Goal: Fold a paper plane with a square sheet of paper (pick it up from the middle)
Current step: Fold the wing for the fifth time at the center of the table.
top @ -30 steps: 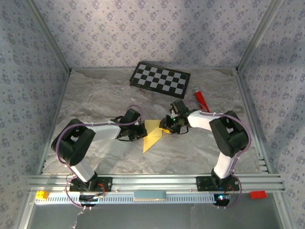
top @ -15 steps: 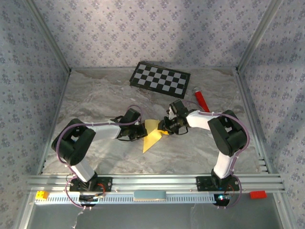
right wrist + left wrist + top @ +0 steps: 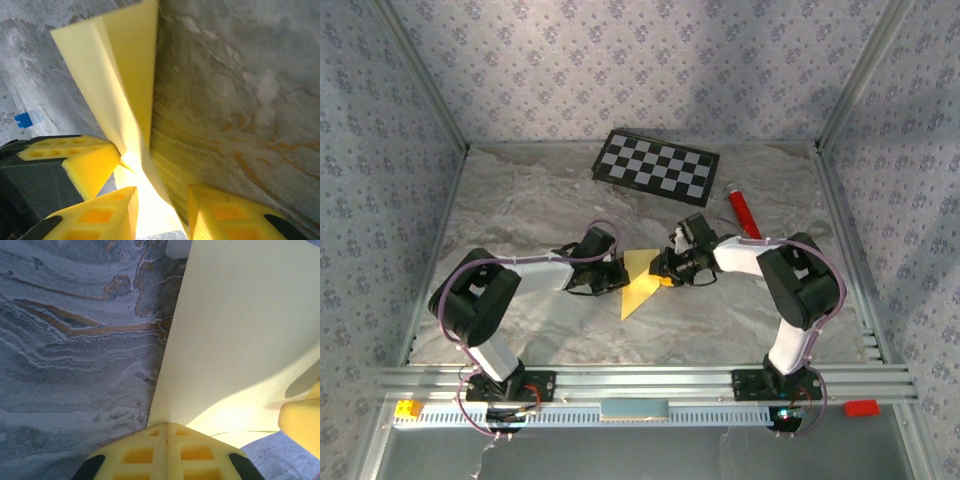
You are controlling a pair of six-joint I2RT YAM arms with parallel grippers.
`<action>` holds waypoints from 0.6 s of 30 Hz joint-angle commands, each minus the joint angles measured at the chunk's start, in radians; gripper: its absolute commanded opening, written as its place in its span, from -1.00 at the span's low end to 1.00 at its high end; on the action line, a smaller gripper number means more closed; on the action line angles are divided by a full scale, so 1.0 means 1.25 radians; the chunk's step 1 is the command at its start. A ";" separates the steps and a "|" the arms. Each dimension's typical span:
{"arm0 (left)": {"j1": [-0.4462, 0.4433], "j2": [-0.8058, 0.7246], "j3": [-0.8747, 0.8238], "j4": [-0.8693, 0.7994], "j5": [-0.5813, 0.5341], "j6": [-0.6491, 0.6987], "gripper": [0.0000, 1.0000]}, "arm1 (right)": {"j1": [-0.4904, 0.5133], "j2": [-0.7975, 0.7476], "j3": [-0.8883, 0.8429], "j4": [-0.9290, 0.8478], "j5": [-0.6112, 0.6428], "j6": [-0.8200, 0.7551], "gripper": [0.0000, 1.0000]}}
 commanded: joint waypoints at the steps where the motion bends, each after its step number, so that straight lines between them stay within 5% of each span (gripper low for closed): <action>1: -0.004 0.010 0.006 -0.047 0.000 0.011 -0.89 | 0.004 -0.034 -0.027 0.024 -0.014 0.038 -0.33; 18: 0.000 0.008 0.014 -0.064 0.005 0.023 -0.89 | -0.039 0.017 0.020 0.044 -0.074 -0.028 -0.42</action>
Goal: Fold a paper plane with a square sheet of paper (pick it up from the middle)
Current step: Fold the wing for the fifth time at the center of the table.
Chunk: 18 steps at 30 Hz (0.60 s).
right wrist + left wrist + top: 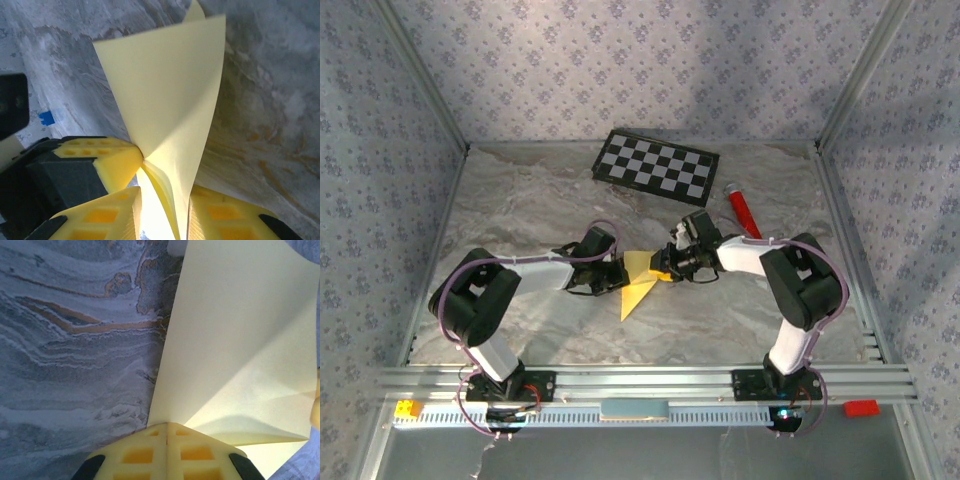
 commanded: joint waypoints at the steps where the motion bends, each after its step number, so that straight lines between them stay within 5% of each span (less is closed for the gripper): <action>1: 0.000 0.009 0.010 -0.052 0.004 0.017 -0.89 | -0.015 0.023 0.019 -0.004 -0.033 -0.029 -0.43; 18: 0.002 0.018 0.012 -0.031 0.011 0.015 -0.87 | -0.018 0.070 0.039 0.035 -0.069 -0.039 -0.45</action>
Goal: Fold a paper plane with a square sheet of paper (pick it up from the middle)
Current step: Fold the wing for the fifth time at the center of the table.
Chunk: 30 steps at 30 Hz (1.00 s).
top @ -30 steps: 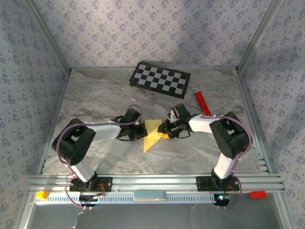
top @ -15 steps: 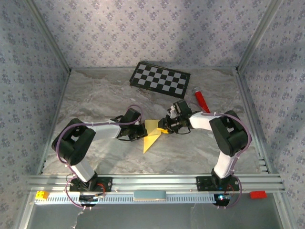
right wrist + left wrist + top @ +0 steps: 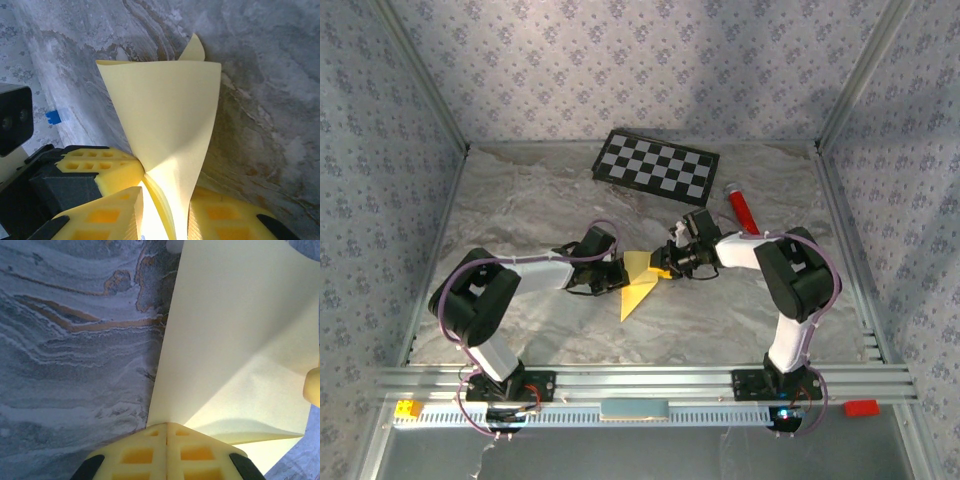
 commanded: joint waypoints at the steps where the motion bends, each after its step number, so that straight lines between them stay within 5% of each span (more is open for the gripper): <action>1: 0.003 0.021 0.012 -0.025 0.014 0.009 -0.87 | -0.002 0.024 0.020 0.008 -0.025 -0.021 -0.45; 12: 0.003 -0.007 0.031 -0.032 0.004 0.022 -0.83 | -0.008 0.036 0.026 0.000 -0.032 -0.037 -0.55; 17: 0.003 -0.029 0.022 -0.017 0.003 0.026 -0.77 | -0.009 0.023 0.013 0.002 -0.027 -0.034 -0.80; 23: 0.000 -0.104 0.002 -0.005 -0.015 0.044 -0.32 | -0.007 -0.013 -0.015 0.028 0.003 0.021 -0.94; 30: -0.028 -0.199 -0.042 -0.003 -0.047 0.106 -0.27 | -0.002 -0.088 -0.090 0.086 0.088 0.160 -0.96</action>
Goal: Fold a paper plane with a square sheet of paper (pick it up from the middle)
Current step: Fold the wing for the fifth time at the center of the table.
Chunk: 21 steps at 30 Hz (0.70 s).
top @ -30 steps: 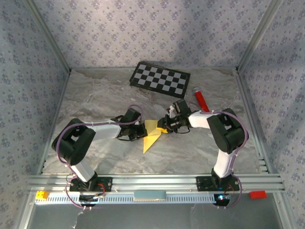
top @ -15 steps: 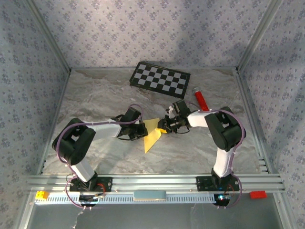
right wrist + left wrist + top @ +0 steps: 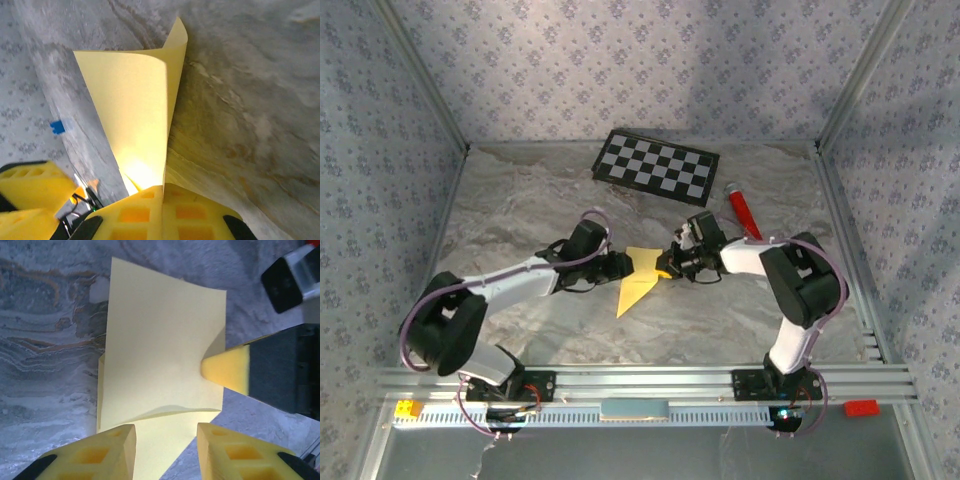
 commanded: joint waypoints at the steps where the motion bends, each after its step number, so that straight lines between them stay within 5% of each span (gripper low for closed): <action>1: -0.030 -0.036 -0.025 -0.002 -0.029 0.059 -0.26 | 0.003 -0.040 -0.029 0.025 0.056 0.093 -0.97; 14: -0.289 0.058 0.108 -0.205 -0.388 0.281 0.01 | 0.015 -0.077 -0.045 0.031 0.083 0.160 -0.95; 21: -0.360 0.153 0.182 -0.272 -0.535 0.316 0.03 | 0.017 -0.078 -0.030 0.014 0.084 0.154 -0.95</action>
